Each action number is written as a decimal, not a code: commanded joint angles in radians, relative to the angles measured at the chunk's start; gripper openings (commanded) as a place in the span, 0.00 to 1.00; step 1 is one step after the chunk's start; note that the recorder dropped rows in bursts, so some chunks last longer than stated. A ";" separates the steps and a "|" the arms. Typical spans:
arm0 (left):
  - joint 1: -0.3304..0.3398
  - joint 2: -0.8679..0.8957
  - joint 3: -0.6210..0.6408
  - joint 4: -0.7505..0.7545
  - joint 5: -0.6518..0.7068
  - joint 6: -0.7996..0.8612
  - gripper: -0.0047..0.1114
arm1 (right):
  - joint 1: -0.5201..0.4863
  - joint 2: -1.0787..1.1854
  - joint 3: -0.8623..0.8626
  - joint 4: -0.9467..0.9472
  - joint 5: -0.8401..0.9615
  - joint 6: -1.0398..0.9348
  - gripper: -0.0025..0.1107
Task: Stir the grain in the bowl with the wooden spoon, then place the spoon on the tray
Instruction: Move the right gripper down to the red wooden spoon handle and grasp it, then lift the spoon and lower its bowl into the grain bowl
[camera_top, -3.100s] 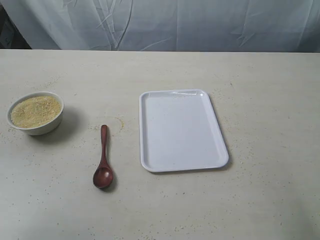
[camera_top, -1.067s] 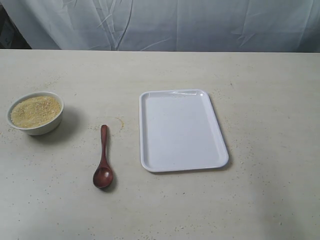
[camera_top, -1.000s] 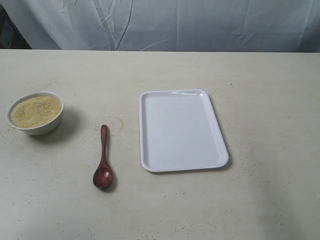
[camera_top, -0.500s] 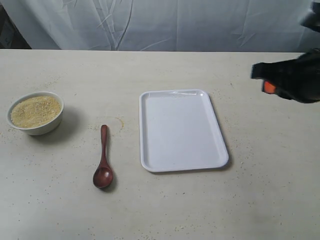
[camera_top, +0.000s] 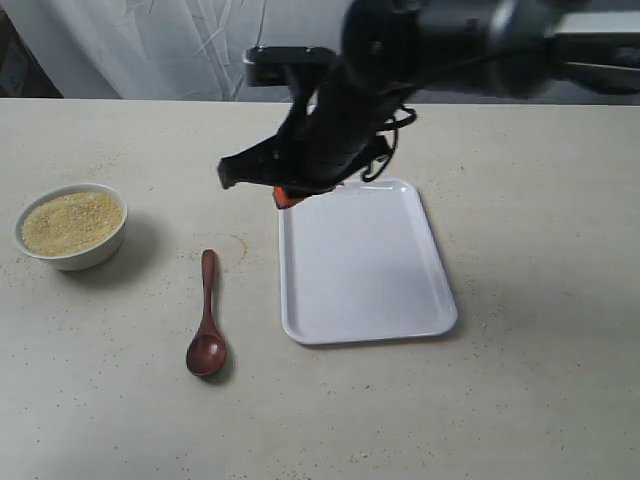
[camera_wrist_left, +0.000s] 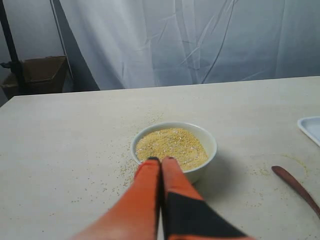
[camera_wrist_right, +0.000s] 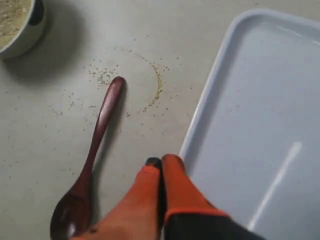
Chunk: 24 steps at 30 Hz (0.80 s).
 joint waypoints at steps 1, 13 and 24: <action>-0.004 -0.005 0.002 0.003 -0.006 -0.004 0.04 | 0.085 0.252 -0.321 -0.160 0.206 0.247 0.08; -0.004 -0.005 0.002 0.003 -0.006 -0.004 0.04 | 0.213 0.453 -0.448 -0.281 0.159 0.476 0.38; -0.004 -0.005 0.002 0.003 -0.006 -0.004 0.04 | 0.199 0.411 -0.482 -0.344 0.205 0.544 0.03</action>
